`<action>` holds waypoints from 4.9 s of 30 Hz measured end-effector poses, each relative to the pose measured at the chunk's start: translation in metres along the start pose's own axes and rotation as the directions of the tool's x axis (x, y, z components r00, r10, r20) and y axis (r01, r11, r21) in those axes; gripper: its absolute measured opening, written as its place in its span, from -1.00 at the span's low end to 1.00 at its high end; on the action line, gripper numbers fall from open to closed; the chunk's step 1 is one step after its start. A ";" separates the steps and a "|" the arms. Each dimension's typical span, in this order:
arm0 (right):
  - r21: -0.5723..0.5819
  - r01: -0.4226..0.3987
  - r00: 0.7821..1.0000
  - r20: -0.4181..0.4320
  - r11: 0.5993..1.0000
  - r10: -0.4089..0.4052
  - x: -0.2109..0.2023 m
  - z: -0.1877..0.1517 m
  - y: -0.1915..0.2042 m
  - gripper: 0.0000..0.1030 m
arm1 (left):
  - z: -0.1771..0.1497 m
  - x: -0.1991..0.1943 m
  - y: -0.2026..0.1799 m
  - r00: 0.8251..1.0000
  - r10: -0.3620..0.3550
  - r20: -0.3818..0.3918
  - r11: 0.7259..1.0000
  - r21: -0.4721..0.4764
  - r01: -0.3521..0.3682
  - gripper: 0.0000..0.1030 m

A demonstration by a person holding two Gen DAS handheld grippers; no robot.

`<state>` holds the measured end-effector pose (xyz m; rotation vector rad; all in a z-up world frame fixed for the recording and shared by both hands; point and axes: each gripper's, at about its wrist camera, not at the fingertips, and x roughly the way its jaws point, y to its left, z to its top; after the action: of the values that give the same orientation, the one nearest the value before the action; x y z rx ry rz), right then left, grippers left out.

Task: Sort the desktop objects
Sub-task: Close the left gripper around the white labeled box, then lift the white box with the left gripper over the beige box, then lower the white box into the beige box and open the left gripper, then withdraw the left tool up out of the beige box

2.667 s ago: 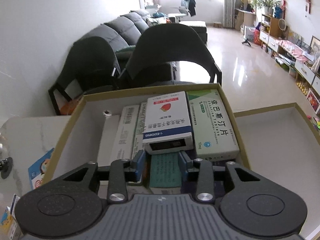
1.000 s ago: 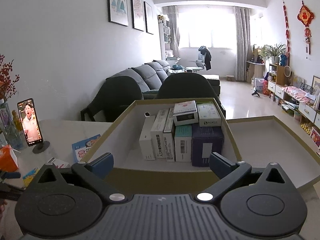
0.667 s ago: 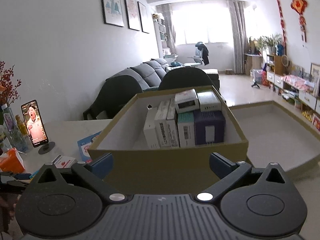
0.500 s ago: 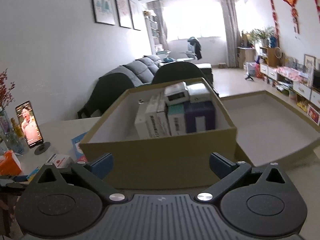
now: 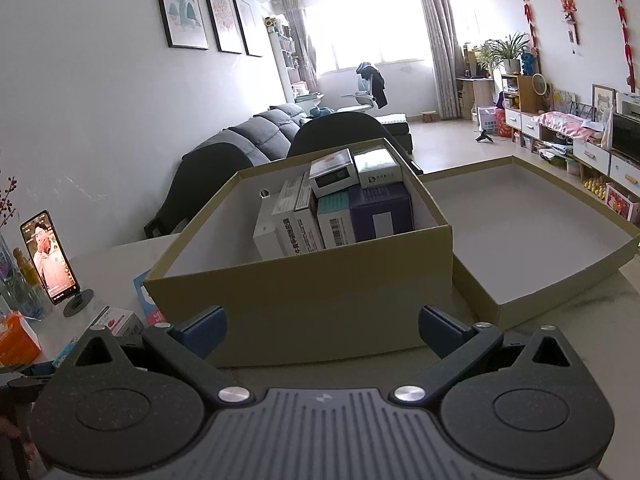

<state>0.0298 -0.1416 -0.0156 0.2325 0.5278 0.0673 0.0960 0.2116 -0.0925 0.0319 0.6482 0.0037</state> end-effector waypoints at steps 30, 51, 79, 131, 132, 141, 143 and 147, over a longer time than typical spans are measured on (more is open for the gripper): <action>0.049 0.001 1.000 0.002 0.999 -0.001 -0.004 0.001 -0.023 0.99 | 0.082 -0.064 -0.074 0.946 -0.240 0.218 0.971 0.072 0.230 0.54; 0.149 0.040 0.999 -0.003 0.988 -0.040 0.014 0.024 -0.084 0.99 | 0.154 -0.011 -0.195 0.878 -0.466 0.111 0.869 0.247 0.430 0.54; 0.213 0.069 0.997 -0.053 0.975 -0.059 0.044 0.025 -0.119 0.99 | 0.177 0.118 -0.308 0.690 -0.516 -0.508 0.776 0.064 0.627 0.54; 0.105 0.013 0.999 0.044 0.994 -0.017 -0.008 0.046 -0.061 0.99 | 0.196 0.055 -0.248 0.785 -0.529 -0.323 0.832 -0.013 0.555 0.81; 0.101 0.011 0.999 0.047 0.995 -0.016 -0.010 0.046 -0.059 0.99 | 0.196 0.053 -0.246 0.787 -0.530 -0.317 0.832 -0.015 0.555 0.81; 0.055 -0.015 0.998 0.066 0.998 0.011 -0.023 0.046 -0.027 0.99 | 0.191 0.031 -0.204 0.800 -0.541 -0.260 0.835 -0.057 0.547 0.83; 0.044 -0.025 0.997 0.072 0.999 0.022 -0.026 0.046 -0.020 0.99 | 0.188 0.028 -0.194 0.801 -0.544 -0.248 0.836 -0.084 0.542 0.83; 0.027 -0.047 0.996 0.079 0.999 0.045 -0.030 0.046 -0.007 0.99 | 0.183 0.022 -0.177 0.806 -0.552 -0.216 0.834 -0.123 0.538 0.84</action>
<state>0.0272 -0.1611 0.0358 0.2745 0.4451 0.0949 0.2227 0.0301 0.0351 -0.2166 0.8866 -0.5438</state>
